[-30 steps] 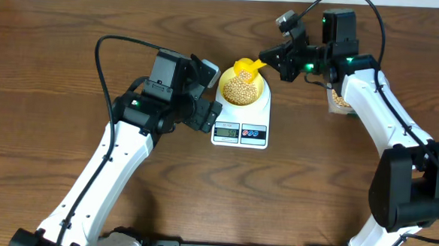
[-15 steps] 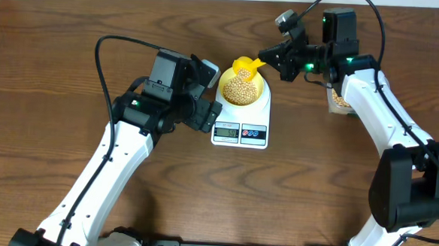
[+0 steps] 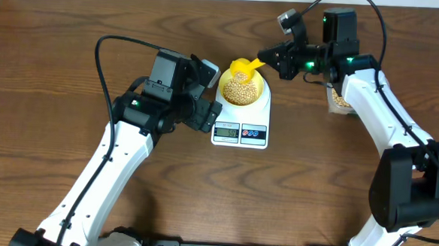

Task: Scoop item into bowl and weigh 50g on scale
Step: 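Raise the scoop and move it right back toward the tub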

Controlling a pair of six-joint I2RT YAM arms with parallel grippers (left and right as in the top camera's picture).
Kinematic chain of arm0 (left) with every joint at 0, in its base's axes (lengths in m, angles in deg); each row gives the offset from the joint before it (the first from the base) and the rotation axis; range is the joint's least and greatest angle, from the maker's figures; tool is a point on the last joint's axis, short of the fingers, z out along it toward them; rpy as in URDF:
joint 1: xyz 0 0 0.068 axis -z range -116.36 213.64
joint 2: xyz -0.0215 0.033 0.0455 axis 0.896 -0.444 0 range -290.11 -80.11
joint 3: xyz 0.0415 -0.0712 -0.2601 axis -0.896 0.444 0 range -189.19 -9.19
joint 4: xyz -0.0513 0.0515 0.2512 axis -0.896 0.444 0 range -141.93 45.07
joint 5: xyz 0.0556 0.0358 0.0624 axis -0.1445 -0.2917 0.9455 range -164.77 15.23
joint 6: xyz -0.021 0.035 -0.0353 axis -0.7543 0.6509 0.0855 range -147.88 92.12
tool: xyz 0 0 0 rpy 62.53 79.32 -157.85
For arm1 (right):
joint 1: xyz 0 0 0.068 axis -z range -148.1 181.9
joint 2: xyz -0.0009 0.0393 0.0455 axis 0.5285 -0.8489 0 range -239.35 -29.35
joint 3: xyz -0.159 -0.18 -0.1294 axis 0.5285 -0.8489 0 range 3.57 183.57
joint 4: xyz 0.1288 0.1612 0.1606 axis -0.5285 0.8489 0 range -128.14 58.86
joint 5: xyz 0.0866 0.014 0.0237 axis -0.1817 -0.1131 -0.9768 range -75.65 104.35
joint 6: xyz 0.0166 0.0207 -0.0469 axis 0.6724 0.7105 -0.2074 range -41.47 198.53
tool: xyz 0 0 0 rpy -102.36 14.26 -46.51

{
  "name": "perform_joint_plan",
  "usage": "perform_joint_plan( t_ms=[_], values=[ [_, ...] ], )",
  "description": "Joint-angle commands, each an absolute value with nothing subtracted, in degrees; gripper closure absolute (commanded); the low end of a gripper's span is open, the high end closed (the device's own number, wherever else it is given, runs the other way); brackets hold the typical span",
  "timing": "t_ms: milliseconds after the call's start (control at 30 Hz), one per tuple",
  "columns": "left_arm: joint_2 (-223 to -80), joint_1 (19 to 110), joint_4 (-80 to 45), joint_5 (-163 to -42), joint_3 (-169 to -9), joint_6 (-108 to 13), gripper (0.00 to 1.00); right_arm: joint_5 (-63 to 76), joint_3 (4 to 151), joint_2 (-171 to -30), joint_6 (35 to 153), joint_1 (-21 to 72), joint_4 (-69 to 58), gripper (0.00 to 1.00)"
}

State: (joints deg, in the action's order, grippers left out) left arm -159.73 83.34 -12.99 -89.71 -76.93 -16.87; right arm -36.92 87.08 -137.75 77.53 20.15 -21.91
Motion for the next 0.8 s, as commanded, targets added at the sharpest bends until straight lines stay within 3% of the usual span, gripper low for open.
perform_joint_plan(
  t_ms=[0,367,767],
  values=[
    [-159.62,83.15,-13.03,-90.19,-76.78,-15.91,0.12,-44.17,87.14,-138.23,84.68,21.75,-23.68,0.99],
    [-159.62,83.15,-13.03,-90.19,-76.78,-15.89,0.13,-51.19,87.14,-138.23,98.14,29.36,-34.92,0.99],
    [-159.62,83.15,-13.03,-90.19,-76.78,-15.89,0.13,-51.28,87.14,-138.21,104.70,40.72,-35.81,0.99]
  ],
)
